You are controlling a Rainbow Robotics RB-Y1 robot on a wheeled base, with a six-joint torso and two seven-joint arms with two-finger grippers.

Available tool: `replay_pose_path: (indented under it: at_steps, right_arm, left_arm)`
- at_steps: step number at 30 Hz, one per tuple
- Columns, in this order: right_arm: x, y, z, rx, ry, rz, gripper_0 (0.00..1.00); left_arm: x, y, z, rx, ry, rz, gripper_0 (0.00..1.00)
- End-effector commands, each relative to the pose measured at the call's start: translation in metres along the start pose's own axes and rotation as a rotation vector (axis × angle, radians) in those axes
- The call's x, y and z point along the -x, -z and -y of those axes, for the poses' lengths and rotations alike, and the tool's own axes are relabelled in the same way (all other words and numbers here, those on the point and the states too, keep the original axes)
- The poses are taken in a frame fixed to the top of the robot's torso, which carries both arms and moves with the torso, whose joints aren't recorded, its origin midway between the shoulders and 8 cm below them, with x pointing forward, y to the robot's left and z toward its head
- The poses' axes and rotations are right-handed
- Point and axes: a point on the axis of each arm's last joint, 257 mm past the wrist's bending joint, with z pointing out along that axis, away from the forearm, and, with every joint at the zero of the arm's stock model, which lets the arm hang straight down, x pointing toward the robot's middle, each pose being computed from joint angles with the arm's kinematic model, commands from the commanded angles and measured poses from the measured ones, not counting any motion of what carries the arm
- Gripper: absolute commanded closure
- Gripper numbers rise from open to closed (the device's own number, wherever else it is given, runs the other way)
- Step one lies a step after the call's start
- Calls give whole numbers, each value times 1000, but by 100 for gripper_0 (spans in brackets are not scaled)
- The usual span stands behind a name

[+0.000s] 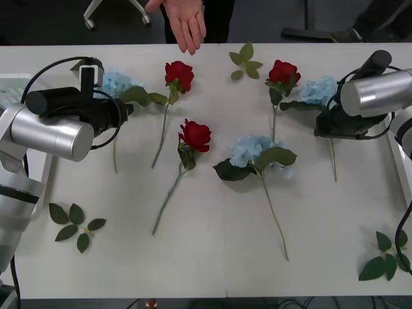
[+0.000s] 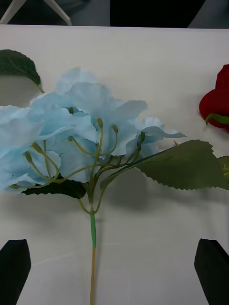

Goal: Place the red flowers into the right box and the blue flowers into the left box. If a person shows an open palm, hand one flower to the person first, then continue sorting.

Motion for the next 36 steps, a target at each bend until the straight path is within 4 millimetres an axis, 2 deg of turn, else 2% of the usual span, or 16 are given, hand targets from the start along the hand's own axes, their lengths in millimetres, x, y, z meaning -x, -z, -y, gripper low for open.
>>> replay_pose_path:
  at_steps: [1,17,21,25,32,33,36]
  right_arm:
    - [14,7,-15,15,9,25,100]
    - [19,10,-20,26,7,33,100]
    - [33,25,-20,49,-14,38,100]
    - [60,63,-27,127,-10,59,100]
    - [110,130,-32,279,64,195,100]
    - [122,146,-39,324,88,239,100]
    - [137,171,-54,410,126,311,100]
  left_arm:
    - [15,6,-7,6,5,30,0]
    - [15,6,-7,4,7,28,0]
    - [15,6,-7,4,7,28,0]
    - [14,6,-7,5,7,26,0]
    - [15,6,-7,4,7,28,0]
    - [14,6,-7,5,7,26,0]
    - [15,6,-6,3,8,27,0]
